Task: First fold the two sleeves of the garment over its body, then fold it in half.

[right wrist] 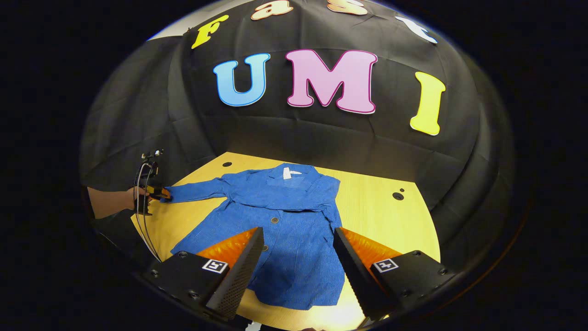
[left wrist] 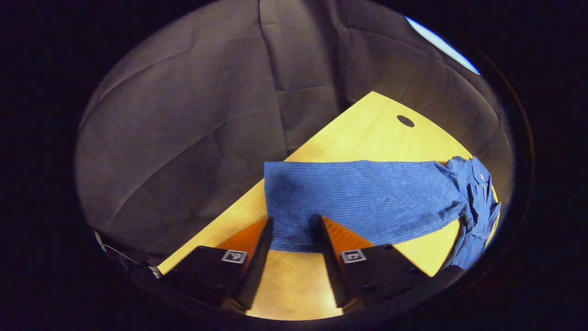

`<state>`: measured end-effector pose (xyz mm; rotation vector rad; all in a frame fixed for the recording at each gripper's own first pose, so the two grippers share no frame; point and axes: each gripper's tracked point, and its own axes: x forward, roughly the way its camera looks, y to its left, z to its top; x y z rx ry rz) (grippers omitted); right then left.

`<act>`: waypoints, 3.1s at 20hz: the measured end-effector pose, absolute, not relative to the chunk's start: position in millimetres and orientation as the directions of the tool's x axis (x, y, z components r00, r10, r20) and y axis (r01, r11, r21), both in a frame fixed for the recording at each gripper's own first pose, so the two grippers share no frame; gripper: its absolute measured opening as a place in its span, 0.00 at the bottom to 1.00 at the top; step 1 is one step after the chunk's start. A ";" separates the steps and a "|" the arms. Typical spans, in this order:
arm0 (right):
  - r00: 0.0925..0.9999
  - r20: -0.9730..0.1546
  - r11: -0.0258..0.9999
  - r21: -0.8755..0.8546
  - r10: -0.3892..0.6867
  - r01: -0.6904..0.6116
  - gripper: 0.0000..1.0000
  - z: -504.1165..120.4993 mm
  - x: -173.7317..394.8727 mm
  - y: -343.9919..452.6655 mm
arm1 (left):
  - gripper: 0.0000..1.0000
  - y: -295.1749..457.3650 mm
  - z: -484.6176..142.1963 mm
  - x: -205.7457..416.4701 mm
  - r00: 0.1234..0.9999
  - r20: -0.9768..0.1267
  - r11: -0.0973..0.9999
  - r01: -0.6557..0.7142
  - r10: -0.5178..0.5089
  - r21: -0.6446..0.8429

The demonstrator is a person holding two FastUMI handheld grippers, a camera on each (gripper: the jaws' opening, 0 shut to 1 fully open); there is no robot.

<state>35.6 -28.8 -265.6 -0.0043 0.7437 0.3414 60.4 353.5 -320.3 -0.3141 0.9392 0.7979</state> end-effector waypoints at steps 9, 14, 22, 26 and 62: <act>0.677 -0.678 0.949 0.105 0.287 -0.298 0.98 -273.6 33.6 -50.3 | 0.03 333.6 -325.1 72.1 0.405 -0.792 0.671 -0.741 0.458 0.009; 0.673 -0.687 0.954 0.109 0.275 -0.279 0.98 -282.6 37.4 -62.4 | 0.01 283.5 -288.6 129.5 0.540 -0.715 0.748 -0.663 0.444 -0.036; 0.671 -0.706 0.973 0.137 0.228 -0.186 0.98 -305.5 43.6 -85.4 | 0.02 110.4 -226.2 253.5 0.764 -0.610 0.923 -0.361 0.210 -0.135; 0.673 -0.716 0.982 0.132 0.187 -0.133 0.98 -317.7 50.6 -103.5 | 0.02 -8.3 -215.7 314.3 0.820 -0.571 0.967 -0.165 0.025 -0.194; 0.361 -0.930 0.993 0.098 0.066 0.073 0.99 -452.0 -64.3 -146.9 | 0.85 20.3 -333.4 -42.0 0.402 -0.891 0.924 -0.379 0.212 0.049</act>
